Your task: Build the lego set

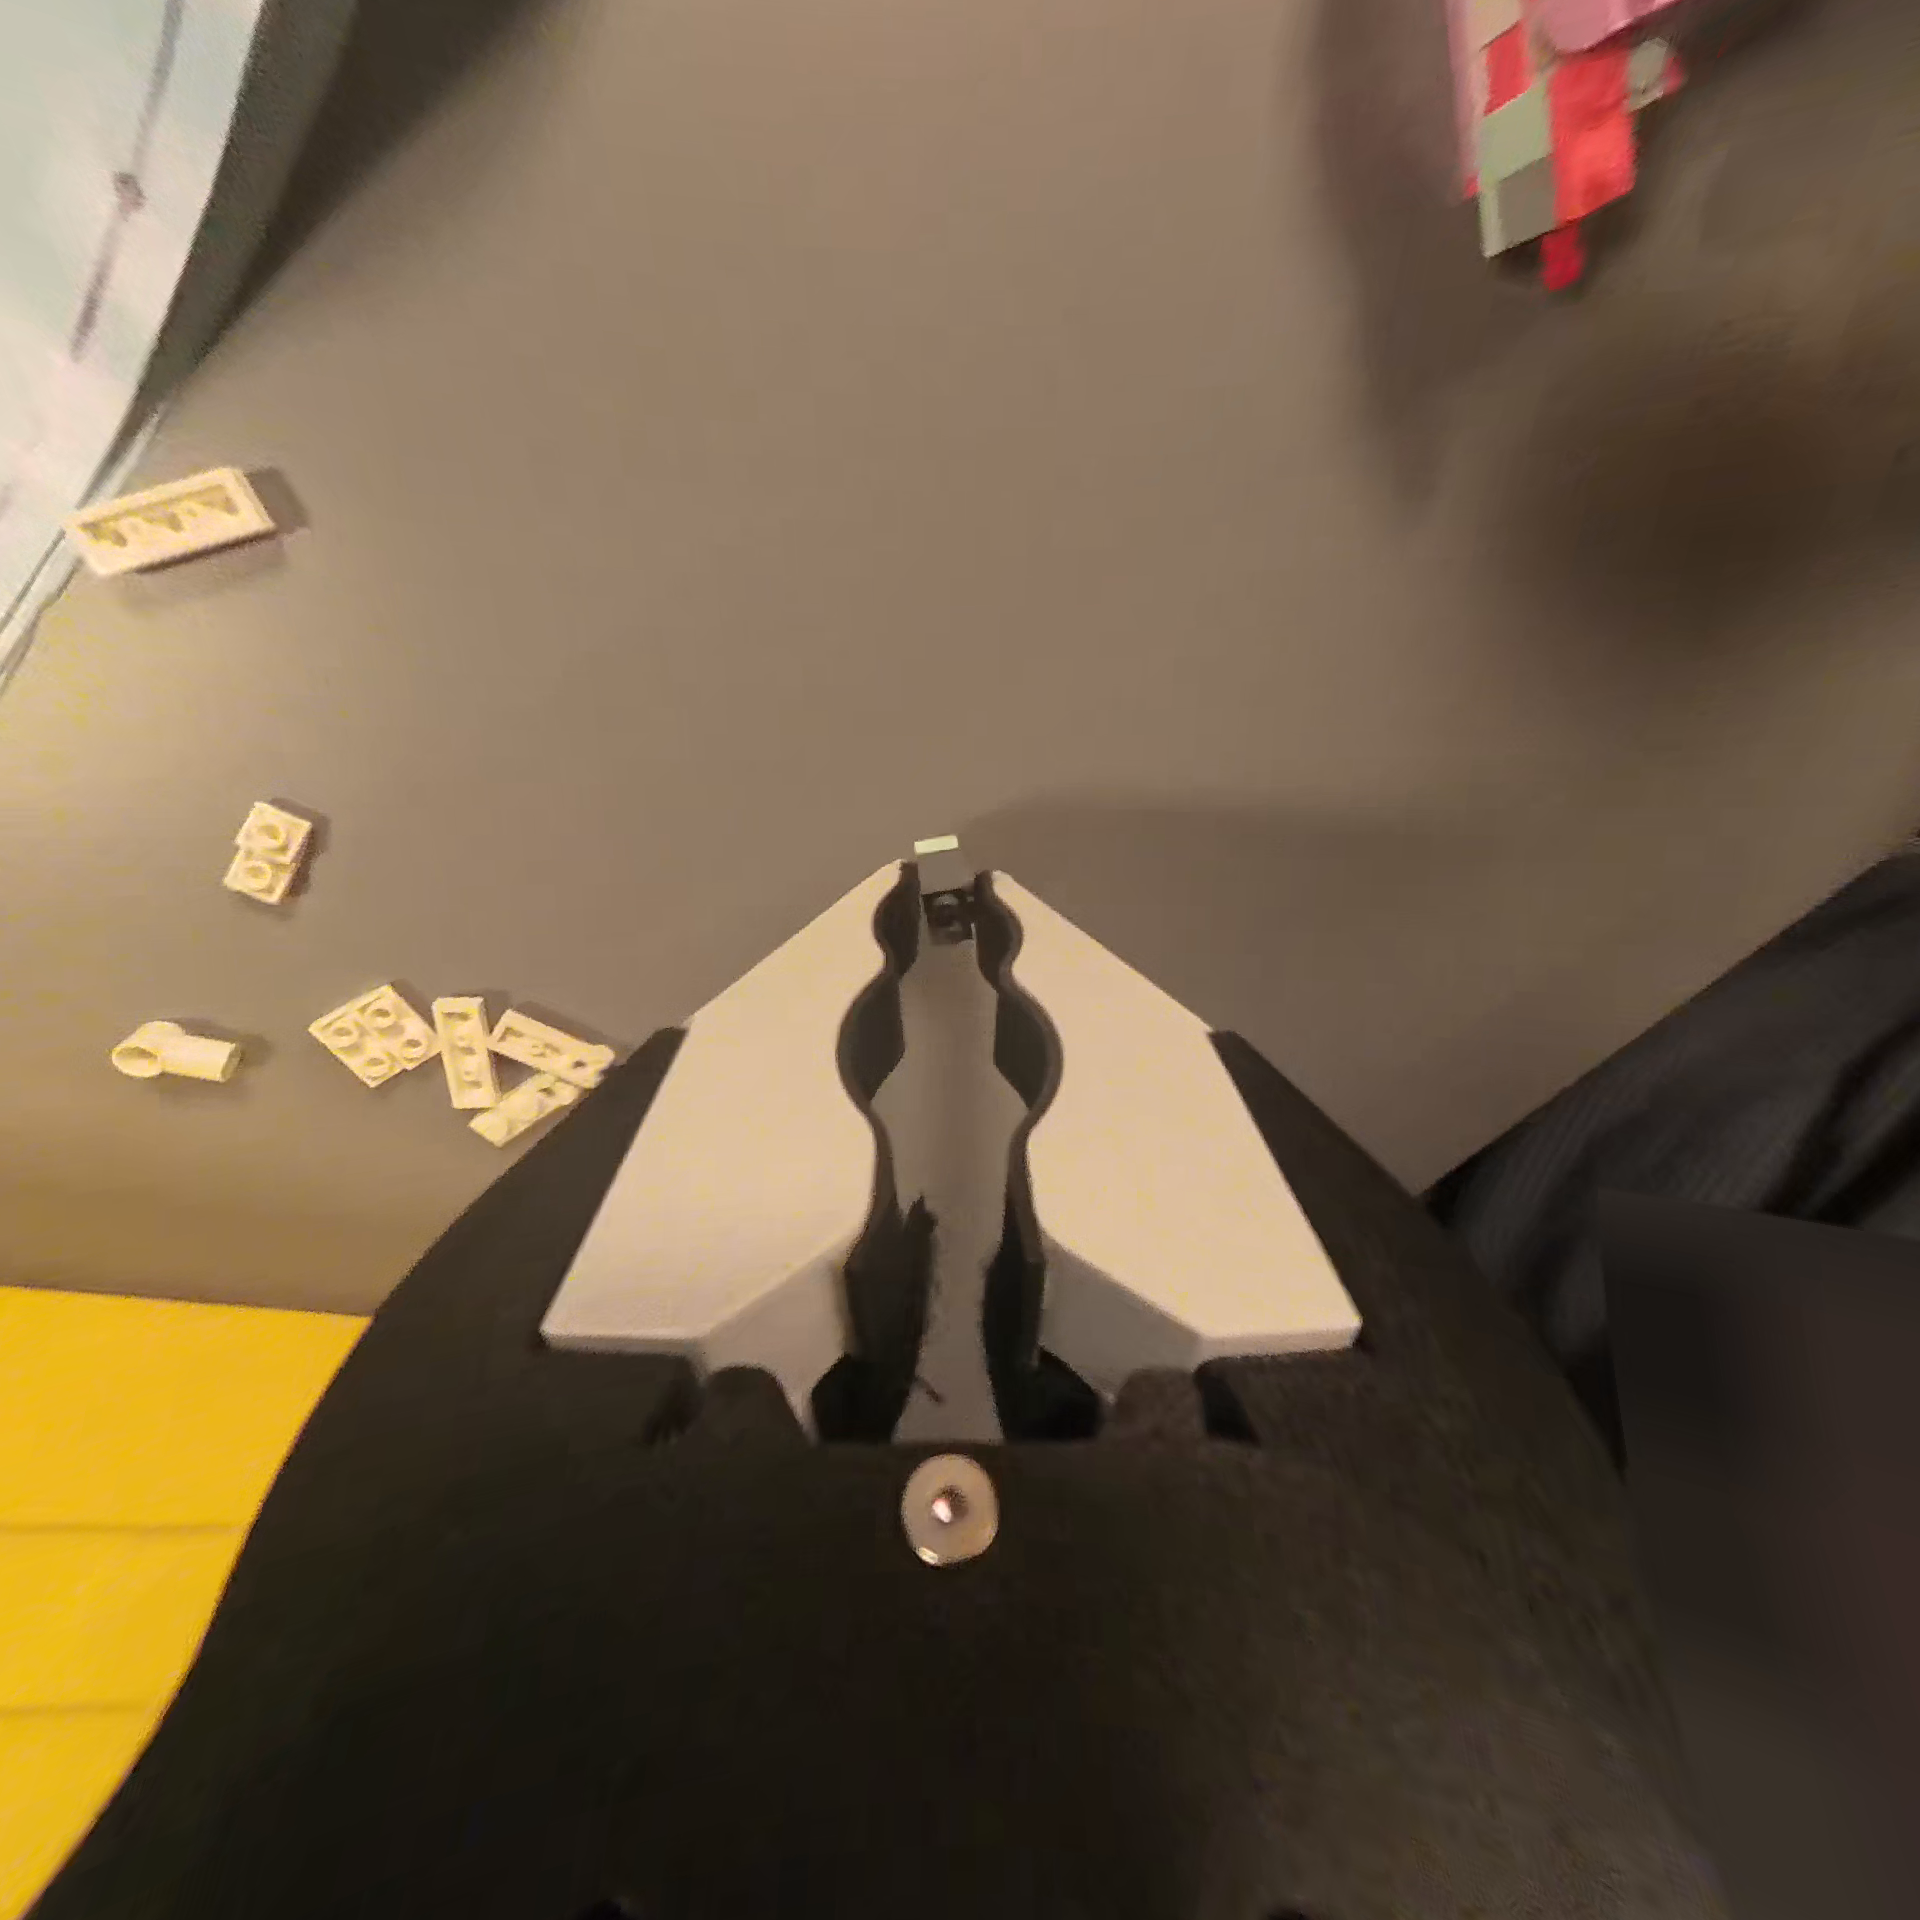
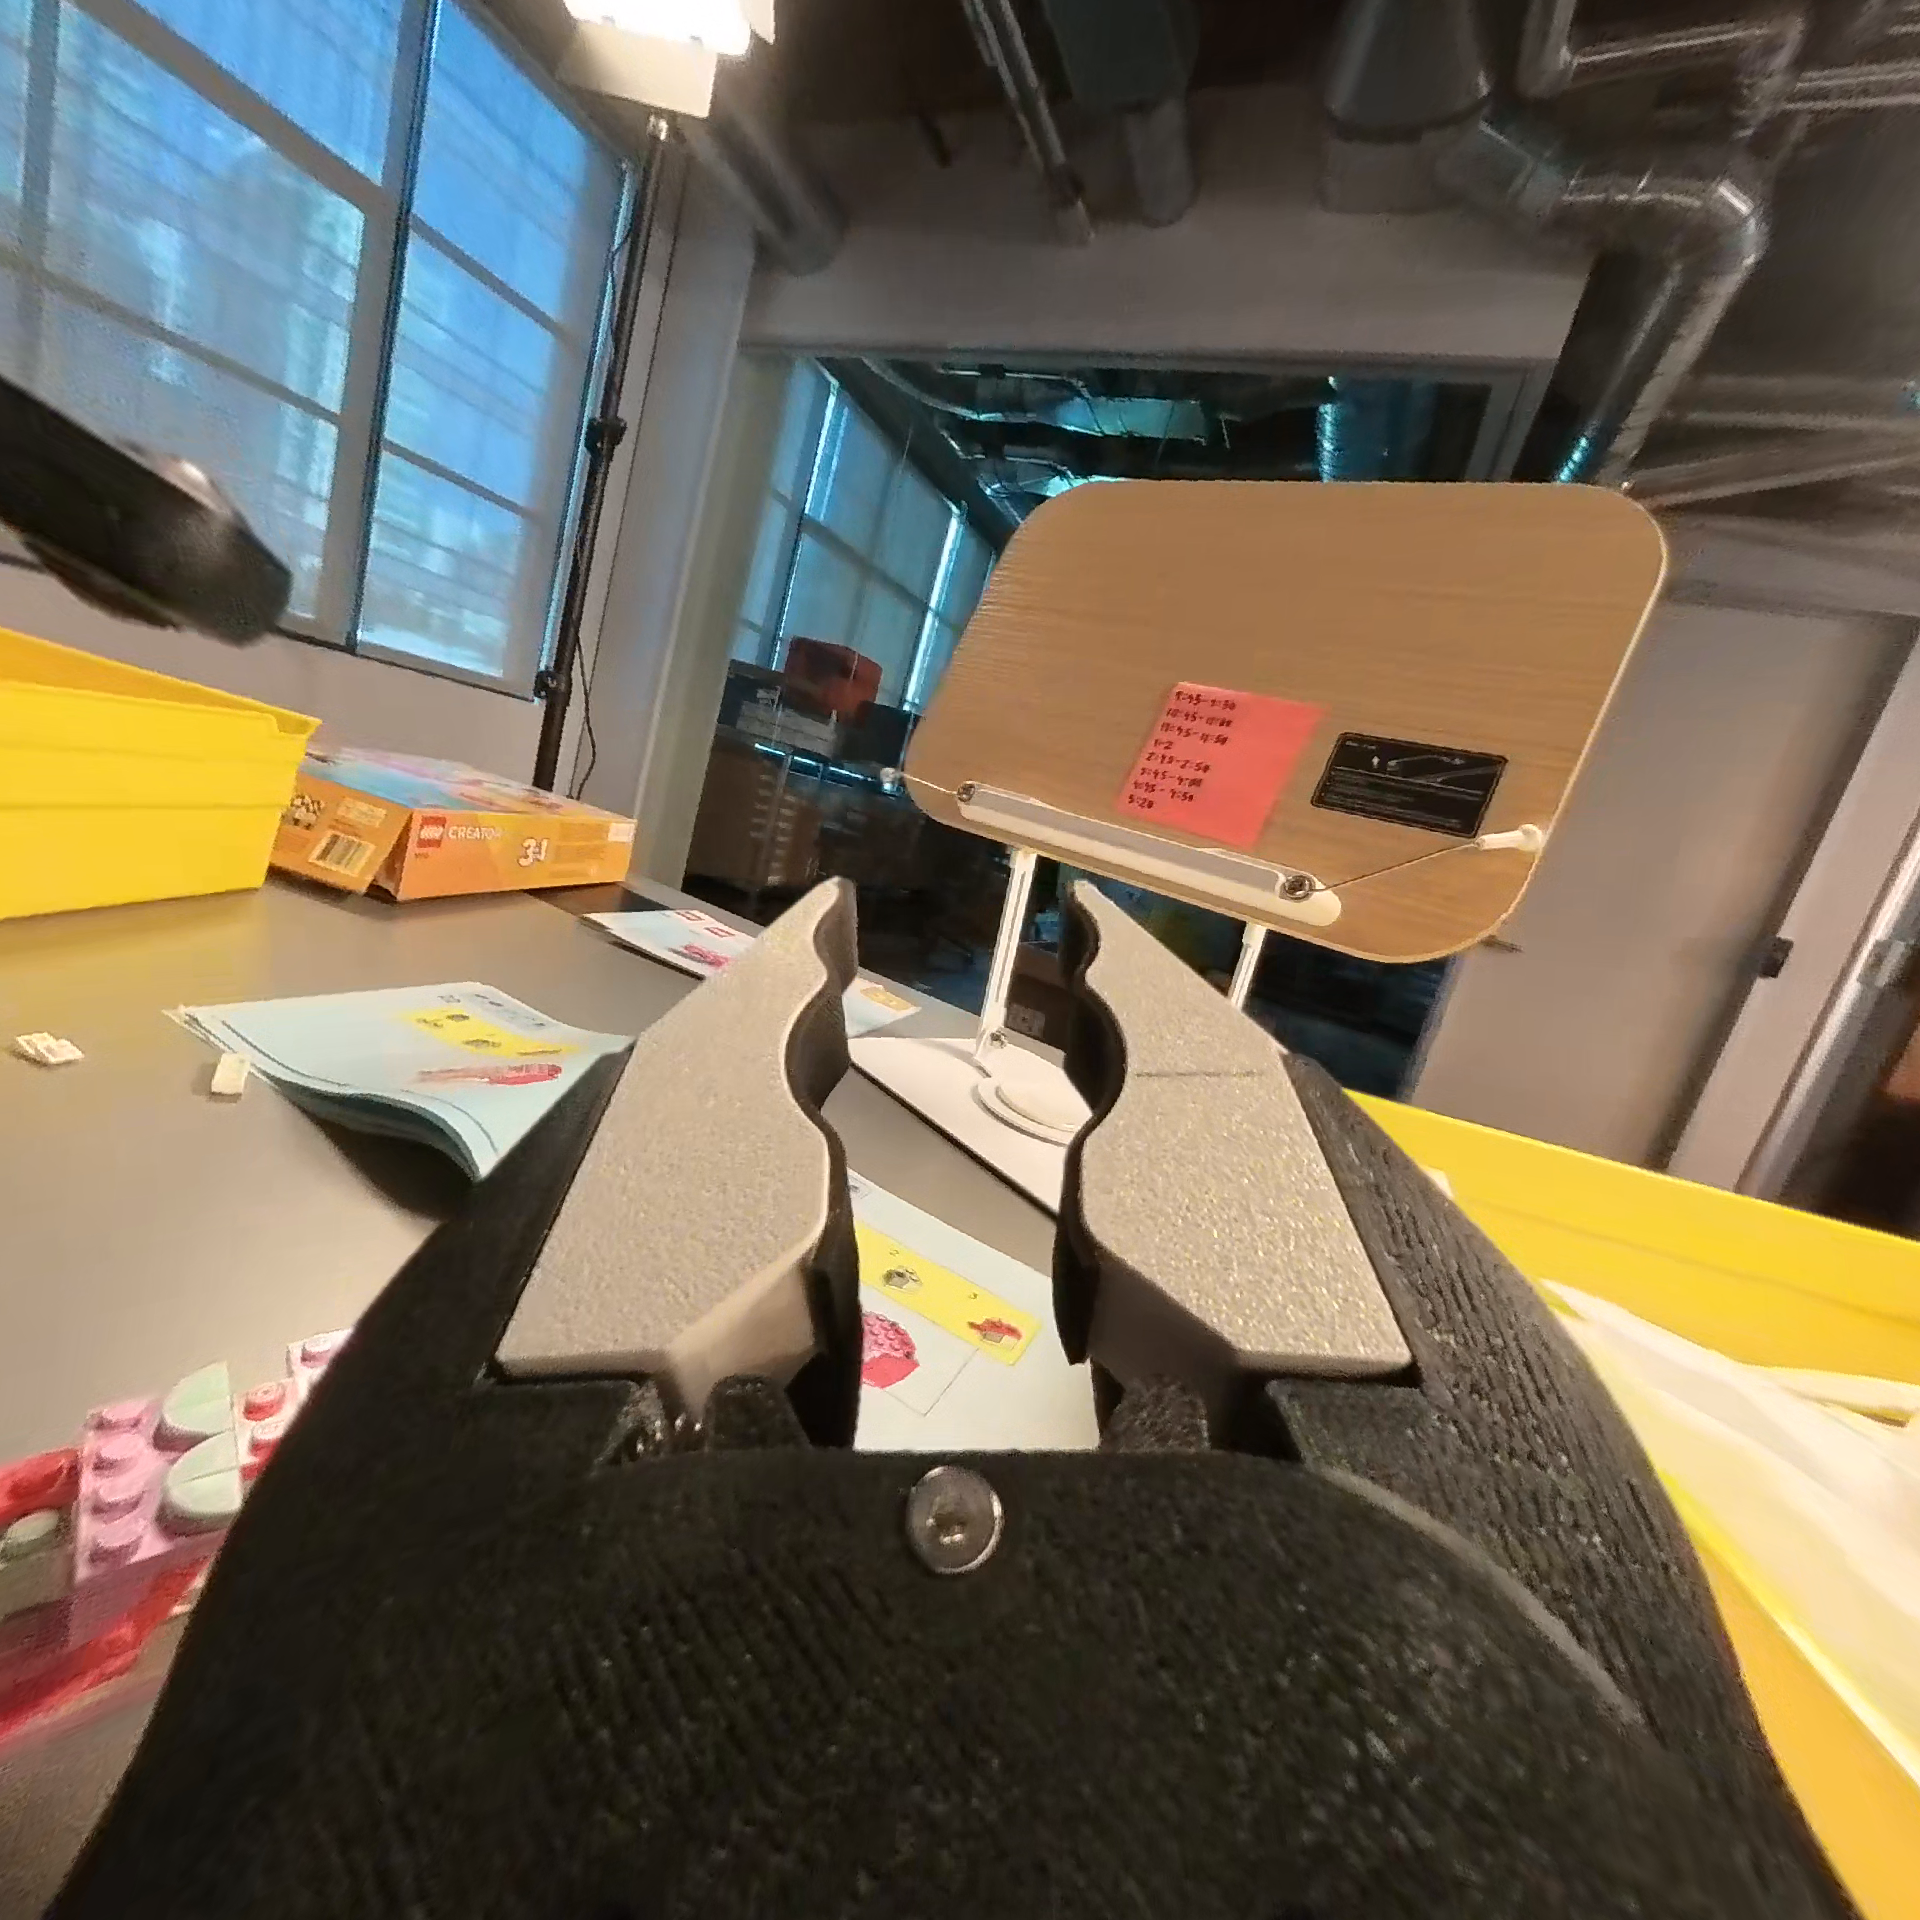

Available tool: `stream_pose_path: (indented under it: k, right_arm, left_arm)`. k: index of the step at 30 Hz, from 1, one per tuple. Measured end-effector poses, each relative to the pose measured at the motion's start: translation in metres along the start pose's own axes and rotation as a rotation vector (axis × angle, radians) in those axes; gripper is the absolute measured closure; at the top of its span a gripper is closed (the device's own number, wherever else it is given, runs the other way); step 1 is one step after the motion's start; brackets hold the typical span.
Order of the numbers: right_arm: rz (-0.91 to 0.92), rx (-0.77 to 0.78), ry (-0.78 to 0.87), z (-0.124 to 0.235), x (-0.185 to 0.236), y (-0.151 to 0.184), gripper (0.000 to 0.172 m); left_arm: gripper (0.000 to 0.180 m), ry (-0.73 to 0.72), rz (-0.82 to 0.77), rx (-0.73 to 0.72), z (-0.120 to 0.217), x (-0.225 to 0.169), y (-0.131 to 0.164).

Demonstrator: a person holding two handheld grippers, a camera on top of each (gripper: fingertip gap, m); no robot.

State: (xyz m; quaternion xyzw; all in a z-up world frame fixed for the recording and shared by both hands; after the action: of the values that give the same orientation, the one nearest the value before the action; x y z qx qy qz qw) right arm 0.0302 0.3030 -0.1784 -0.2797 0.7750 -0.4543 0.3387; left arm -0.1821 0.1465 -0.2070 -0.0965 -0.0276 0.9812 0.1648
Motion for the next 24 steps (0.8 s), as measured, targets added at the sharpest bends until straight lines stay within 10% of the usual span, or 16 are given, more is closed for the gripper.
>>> stream_pose_path:
  k: [12,24]
  right_arm:
    - [-0.027,-0.017,0.005,0.005,-0.002,-0.003,0.137]
    - [-0.061,-0.015,0.047,0.009,-0.009,-0.002,0.139]
  left_arm:
    - [0.144,-0.014,0.172,-0.008,-0.005,-0.004,-0.016]
    - [0.127,-0.150,0.333,-0.732,0.066,0.002,0.056]
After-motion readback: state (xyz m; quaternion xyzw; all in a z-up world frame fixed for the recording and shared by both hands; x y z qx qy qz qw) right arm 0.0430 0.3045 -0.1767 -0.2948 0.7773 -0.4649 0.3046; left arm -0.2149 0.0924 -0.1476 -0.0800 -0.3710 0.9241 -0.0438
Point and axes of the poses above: each gripper's, where its closed fingertips meet, z back along the fingers, y out of its underside, x = y × z across the jaws, the point moved 8 cm from there along z, back along the fingers, and after that the axes turned 1 degree about x, right-handed, at the moved point
